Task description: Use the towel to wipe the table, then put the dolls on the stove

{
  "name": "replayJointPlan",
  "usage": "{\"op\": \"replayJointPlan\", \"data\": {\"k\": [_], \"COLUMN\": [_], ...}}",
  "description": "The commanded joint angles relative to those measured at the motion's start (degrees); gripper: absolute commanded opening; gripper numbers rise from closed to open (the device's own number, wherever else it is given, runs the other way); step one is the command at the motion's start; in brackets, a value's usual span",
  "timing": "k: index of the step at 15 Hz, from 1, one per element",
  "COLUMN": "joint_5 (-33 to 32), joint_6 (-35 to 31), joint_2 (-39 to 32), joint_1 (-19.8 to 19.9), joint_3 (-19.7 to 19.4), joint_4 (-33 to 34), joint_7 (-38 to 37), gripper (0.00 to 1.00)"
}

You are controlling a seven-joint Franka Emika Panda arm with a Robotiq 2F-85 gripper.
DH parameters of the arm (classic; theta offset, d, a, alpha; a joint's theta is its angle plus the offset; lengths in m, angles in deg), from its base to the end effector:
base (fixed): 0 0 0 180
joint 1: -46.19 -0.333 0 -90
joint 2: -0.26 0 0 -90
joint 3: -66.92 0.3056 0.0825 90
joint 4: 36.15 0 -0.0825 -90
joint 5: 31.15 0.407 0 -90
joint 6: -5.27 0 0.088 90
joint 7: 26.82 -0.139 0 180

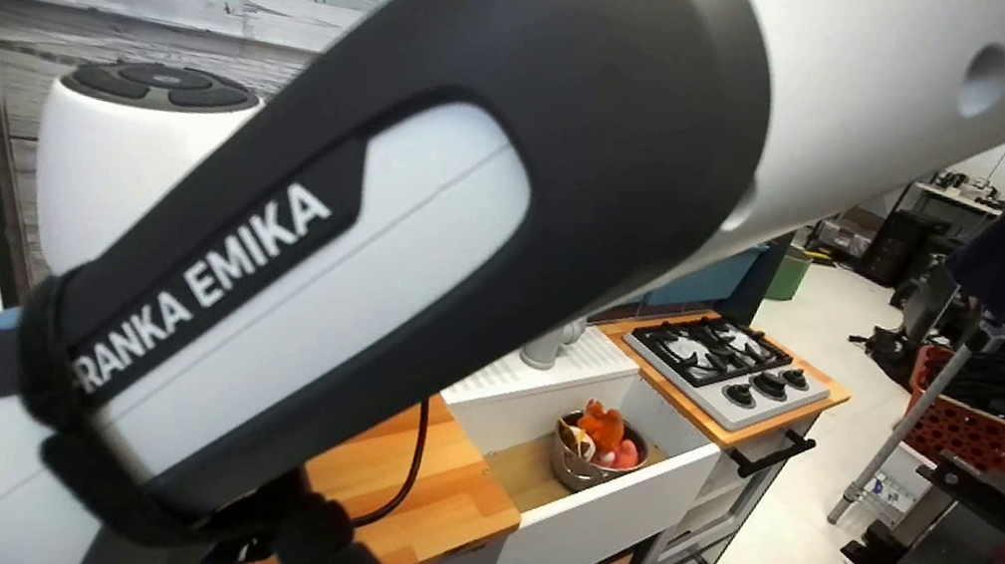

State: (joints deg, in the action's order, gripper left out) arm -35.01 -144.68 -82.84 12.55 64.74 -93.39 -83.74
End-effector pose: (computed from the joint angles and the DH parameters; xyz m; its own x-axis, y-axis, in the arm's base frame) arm 0.6321 0.3976 -0.0949 0.9244 -0.3476 0.1568 -0.3366 -0.9371 -0.0930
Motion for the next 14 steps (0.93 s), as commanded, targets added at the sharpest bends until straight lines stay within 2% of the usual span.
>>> {"op": "replayJointPlan", "data": {"k": [1,7,10,12,14], "joint_5": [-0.3,1.2,2.4,2.1,0.8], "joint_6": [2.3,10.8,14.7,16.0,13.7], "joint_2": [1.9,1.8,3.0,3.3,4.7], "joint_1": [-0.5,5.1,7.5,7.1,5.1], "joint_3": [-5.4,-10.9,-9.4,-8.0,-7.1], "joint_4": [-2.9,-5.0,-5.1,-5.4,-7.9], "joint_7": [-6.1,-12.0,-11.7,-9.8,-8.0], "gripper": [1.0,1.0,1.0,1.0,1.0]}}
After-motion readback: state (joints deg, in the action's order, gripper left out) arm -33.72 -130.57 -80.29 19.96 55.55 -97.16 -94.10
